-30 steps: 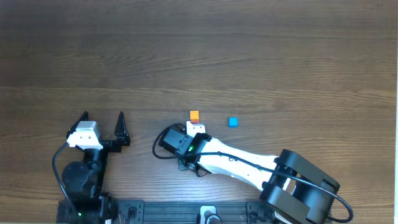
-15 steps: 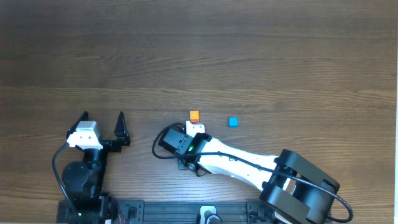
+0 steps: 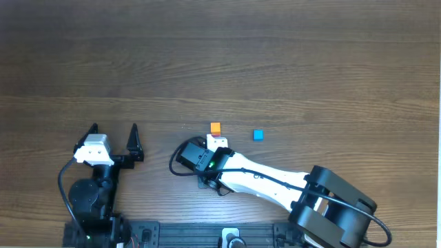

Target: Stack Cubes

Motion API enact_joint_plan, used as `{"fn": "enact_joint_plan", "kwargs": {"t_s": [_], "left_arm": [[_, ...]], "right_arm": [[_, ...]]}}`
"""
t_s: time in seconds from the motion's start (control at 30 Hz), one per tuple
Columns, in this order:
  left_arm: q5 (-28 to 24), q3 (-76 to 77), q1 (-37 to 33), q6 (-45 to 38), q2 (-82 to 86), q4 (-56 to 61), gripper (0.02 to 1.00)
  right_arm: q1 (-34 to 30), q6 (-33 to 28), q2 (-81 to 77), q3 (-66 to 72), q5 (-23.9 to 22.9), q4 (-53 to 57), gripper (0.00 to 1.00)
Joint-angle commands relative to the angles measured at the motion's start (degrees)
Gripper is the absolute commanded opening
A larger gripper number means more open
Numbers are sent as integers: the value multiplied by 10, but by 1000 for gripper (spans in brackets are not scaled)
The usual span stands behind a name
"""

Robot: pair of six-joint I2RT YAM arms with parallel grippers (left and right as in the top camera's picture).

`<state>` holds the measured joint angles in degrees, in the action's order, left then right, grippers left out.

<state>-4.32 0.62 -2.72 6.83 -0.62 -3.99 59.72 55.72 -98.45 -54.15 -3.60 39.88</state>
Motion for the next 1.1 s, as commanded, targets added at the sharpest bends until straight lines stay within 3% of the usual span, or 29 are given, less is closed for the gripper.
{"fn": "enact_joint_plan", "kwargs": {"t_s": [0.03, 0.23, 0.37, 0.63, 1.1], "left_arm": [[-6, -3, -3, -10, 3, -1, 998], [-6, -3, -3, -10, 3, -1, 1000], [-6, -3, -3, -10, 3, -1, 1000], [-6, -3, -3, -10, 3, -1, 1000], [-6, -3, -3, -10, 3, -1, 1000]], "right_arm": [[3, 8, 46, -40, -26, 64, 183], [-6, 7, 79, -158, -86, 209, 119], [-38, -36, 68, -262, -103, 285, 117], [-113, -111, 5, -340, -78, 291, 86], [-139, -143, -77, -351, -43, 243, 64]]}}
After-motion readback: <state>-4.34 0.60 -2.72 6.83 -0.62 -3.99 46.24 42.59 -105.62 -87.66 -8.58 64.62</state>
